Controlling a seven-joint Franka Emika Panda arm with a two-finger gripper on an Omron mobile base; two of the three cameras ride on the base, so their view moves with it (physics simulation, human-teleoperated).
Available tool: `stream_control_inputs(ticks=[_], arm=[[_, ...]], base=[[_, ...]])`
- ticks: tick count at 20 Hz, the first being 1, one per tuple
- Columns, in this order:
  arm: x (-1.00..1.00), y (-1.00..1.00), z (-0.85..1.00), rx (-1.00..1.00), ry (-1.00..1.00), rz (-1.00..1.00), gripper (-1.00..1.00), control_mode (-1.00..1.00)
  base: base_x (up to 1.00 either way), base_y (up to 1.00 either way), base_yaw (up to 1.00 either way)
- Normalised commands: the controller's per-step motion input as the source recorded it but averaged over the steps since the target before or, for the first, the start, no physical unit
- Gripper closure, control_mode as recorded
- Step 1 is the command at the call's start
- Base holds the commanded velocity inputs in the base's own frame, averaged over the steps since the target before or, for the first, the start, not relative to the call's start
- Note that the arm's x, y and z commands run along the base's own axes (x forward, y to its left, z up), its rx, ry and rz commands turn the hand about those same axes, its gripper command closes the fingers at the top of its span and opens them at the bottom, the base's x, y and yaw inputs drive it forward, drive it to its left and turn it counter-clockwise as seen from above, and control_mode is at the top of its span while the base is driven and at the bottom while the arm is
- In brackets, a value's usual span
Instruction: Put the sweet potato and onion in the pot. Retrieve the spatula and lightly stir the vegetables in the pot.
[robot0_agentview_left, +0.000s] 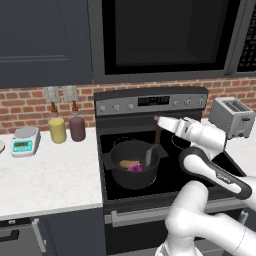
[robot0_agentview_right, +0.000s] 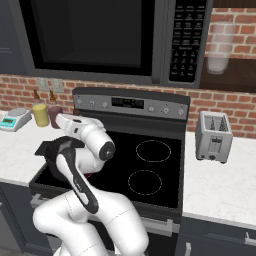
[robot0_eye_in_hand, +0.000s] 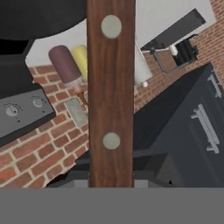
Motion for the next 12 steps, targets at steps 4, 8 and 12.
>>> stream_control_inputs(ticks=[4,8,12], arm=[[0.0,0.13,-0.3,-0.01,0.03,0.0,1.0,-1.0],[0.0,0.17,-0.54,-0.05,0.05,0.0,1.0,-1.0],[0.0,0.29,-0.51,-0.04,0.01,0.0,1.0,-1.0]], base=[[0.0,0.0,0.0],[0.0,0.0,0.0],[0.0,0.0,0.0]])
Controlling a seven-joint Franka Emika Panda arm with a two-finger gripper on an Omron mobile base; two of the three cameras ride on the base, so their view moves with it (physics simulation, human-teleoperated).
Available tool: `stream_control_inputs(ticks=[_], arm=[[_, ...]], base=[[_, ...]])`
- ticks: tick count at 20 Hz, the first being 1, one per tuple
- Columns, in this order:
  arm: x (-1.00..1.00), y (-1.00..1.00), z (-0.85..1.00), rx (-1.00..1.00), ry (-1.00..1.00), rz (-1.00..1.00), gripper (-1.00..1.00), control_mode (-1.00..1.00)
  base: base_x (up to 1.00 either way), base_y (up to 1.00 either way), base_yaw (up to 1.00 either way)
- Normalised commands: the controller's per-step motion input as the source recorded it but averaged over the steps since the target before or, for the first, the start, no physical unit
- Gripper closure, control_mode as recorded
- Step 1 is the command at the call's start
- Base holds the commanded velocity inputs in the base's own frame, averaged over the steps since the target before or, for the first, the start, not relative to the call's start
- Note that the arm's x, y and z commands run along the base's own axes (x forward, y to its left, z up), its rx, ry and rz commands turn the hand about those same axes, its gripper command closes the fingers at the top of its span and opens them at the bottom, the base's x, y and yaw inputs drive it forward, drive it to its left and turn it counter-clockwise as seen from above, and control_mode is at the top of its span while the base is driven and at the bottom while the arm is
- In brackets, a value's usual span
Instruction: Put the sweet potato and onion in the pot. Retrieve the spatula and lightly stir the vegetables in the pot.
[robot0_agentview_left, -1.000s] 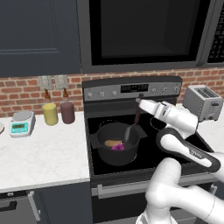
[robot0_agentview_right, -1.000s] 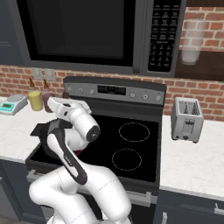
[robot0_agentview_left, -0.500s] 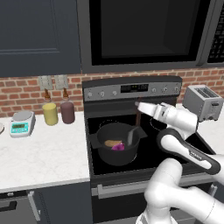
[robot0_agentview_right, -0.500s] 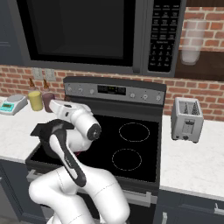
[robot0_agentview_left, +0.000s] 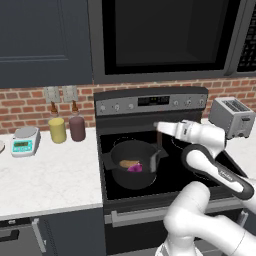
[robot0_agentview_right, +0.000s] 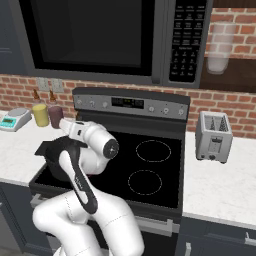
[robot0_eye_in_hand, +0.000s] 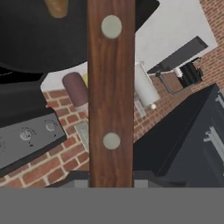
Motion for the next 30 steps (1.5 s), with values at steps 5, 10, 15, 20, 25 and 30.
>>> stream_control_inputs(ticks=[5,10,15,20,25,30], arm=[[0.01,0.42,-0.31,-0.01,0.0,0.0,1.0,-1.0],[0.12,0.18,0.0,0.0,0.05,0.0,1.0,-1.0],[0.05,0.0,0.0,0.0,0.05,0.0,1.0,-1.0],[-0.22,-0.31,0.25,-0.05,0.19,0.0,1.0,-1.0],[0.0,0.0,0.38,-0.01,0.08,0.0,1.0,-1.0],[0.31,0.1,0.17,0.0,0.0,0.0,1.0,-1.0]], base=[[0.0,0.0,0.0],[0.0,0.0,0.0],[0.0,0.0,0.0],[0.0,0.0,0.0],[0.0,0.0,0.0],[0.0,0.0,0.0]])
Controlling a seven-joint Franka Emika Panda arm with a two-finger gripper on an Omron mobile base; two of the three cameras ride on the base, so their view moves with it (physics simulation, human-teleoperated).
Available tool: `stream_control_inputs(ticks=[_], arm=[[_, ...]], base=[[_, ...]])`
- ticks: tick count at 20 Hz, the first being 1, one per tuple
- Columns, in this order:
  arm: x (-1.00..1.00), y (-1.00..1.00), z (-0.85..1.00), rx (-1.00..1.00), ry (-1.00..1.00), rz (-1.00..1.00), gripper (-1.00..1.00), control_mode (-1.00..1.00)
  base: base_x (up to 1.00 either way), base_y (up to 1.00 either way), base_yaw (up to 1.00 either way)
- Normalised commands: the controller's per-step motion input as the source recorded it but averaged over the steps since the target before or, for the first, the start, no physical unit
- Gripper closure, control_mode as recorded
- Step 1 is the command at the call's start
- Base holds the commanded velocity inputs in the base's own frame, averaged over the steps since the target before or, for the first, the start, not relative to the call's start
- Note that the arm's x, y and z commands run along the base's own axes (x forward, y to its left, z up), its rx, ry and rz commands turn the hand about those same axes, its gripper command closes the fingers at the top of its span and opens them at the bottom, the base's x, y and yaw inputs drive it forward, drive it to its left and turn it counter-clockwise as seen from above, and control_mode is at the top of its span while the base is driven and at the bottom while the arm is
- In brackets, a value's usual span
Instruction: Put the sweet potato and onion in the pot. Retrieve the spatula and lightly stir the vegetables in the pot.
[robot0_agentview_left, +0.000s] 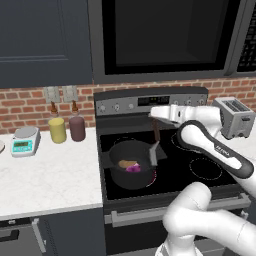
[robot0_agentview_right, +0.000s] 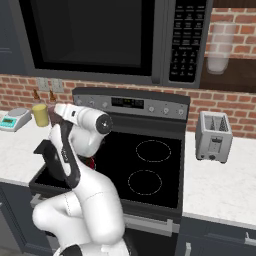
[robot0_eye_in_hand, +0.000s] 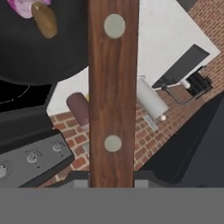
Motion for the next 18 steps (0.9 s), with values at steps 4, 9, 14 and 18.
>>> stream_control_inputs(ticks=[4,9,14,18], arm=[[0.56,0.24,-0.24,0.0,-0.13,0.0,1.0,-1.0],[0.52,0.23,-0.6,0.0,-0.13,0.0,1.0,-1.0],[0.27,0.22,-0.66,0.0,-0.09,0.0,1.0,-1.0],[0.25,0.17,-0.53,0.0,-0.07,0.0,1.0,-1.0]], base=[[0.0,0.0,0.0],[0.0,0.0,0.0],[0.0,0.0,0.0],[0.0,0.0,0.0]])
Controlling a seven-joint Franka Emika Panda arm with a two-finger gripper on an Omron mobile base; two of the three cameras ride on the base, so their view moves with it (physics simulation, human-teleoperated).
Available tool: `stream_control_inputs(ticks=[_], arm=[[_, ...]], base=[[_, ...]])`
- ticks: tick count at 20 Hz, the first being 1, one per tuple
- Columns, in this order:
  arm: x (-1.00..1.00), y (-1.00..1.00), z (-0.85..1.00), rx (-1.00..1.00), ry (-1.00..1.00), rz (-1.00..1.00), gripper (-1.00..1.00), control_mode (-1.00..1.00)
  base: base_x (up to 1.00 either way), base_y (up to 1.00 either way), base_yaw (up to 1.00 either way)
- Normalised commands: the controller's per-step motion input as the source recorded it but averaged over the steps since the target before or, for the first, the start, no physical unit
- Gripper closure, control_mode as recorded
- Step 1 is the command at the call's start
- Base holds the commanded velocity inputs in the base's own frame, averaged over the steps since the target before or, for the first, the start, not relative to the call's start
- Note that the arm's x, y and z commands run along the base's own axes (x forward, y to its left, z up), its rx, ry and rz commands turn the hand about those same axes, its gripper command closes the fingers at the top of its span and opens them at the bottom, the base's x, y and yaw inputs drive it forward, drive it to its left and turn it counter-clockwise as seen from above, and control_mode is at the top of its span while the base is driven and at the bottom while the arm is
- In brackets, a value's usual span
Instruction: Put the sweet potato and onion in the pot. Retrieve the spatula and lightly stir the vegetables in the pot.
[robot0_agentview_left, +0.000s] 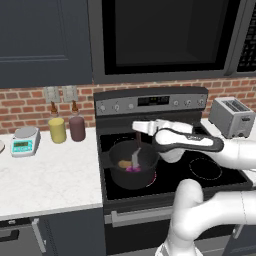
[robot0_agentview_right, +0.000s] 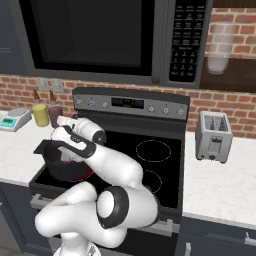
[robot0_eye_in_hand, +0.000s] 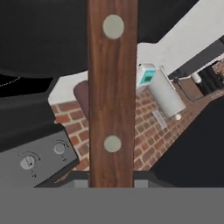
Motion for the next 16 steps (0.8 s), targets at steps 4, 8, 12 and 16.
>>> stream_control_inputs(ticks=[4,8,12,16], arm=[[0.16,0.03,-0.36,0.0,-0.04,0.0,1.0,-1.0],[0.12,0.0,-0.44,-0.02,-0.03,0.0,1.0,-1.0],[0.2,0.0,-0.22,-0.05,0.0,0.0,1.0,-1.0],[0.09,0.0,0.0,-0.09,-0.02,0.02,1.0,-1.0]], base=[[0.0,0.0,0.0],[0.0,0.0,0.0],[0.0,0.0,0.0],[0.0,0.0,0.0]])
